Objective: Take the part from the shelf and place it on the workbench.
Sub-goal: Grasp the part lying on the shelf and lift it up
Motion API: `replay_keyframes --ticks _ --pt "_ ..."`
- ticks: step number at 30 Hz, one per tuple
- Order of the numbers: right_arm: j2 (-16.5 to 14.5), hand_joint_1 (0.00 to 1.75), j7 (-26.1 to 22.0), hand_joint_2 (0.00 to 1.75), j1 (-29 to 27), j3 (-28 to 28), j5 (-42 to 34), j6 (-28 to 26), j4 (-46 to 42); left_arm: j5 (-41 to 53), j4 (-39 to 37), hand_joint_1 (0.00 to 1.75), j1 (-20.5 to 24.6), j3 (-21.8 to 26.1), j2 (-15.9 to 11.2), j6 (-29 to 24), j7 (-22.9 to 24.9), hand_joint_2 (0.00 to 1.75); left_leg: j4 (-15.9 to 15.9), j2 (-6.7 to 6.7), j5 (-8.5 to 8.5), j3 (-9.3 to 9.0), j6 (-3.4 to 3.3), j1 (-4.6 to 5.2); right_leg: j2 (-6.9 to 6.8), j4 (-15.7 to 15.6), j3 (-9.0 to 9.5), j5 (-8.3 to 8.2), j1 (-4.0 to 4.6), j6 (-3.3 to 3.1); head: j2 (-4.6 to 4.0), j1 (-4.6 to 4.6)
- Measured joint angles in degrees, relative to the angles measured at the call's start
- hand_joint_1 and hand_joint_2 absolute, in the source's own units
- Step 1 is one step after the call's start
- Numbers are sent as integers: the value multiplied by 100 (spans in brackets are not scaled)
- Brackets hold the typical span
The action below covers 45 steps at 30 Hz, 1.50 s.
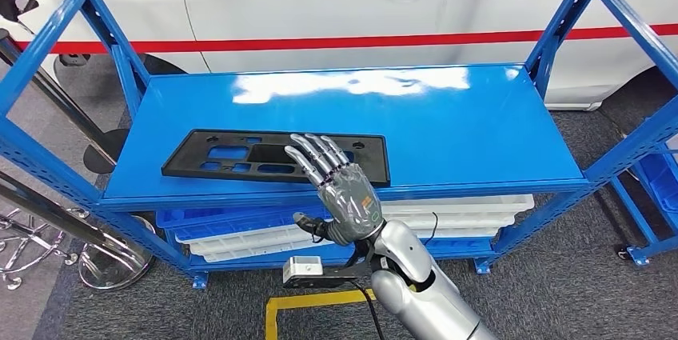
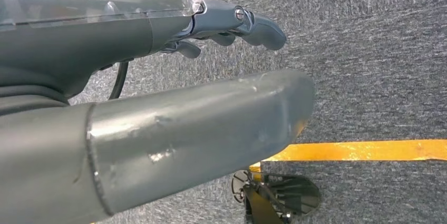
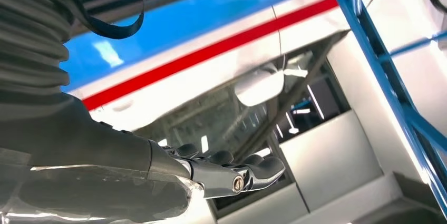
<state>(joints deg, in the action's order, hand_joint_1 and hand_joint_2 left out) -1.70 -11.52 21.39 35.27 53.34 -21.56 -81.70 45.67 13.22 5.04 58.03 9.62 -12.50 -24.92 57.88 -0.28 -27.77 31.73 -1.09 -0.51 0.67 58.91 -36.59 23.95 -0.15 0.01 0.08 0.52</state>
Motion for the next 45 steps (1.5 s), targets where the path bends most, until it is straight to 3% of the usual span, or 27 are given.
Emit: replay_keyframes --ticks 6,11,23,31,38,45 --pt "-172 0 664 175 179 -3 884 79 177 92 0 0 13 0 21 1 54 0 -1 0 0 1 0 0 0 0 2 0 0 0 0 0" --pt "-270 0 1287 175 787 -3 1536 622 1254 197 0 0 60 0 28 26 122 0 1 -1 3 -4 -1 0 -2 0 8 -3 0 0 0 0" --pt "-475 0 1555 175 1511 8 1840 960 2874 284 0 0 124 -5 30 32 177 0 2 -2 1 -4 1 0 -3 1 9 1 0 -1 0 0" --pt "-591 0 1802 175 1794 7 2024 227 3836 372 0 0 141 -11 44 30 229 0 3 -2 1 -7 0 1 -2 1 9 0 -1 0 -1 0" --pt "-591 0 2058 175 1746 -230 2310 -485 3969 438 0 0 160 -22 75 15 250 0 3 -1 1 -7 1 1 -1 0 7 1 0 0 0 0" --pt "-591 0 2116 175 1647 -532 2471 -810 3980 463 0 0 167 -30 86 7 267 0 3 -1 1 -7 1 1 -1 0 7 0 -1 0 -1 0"
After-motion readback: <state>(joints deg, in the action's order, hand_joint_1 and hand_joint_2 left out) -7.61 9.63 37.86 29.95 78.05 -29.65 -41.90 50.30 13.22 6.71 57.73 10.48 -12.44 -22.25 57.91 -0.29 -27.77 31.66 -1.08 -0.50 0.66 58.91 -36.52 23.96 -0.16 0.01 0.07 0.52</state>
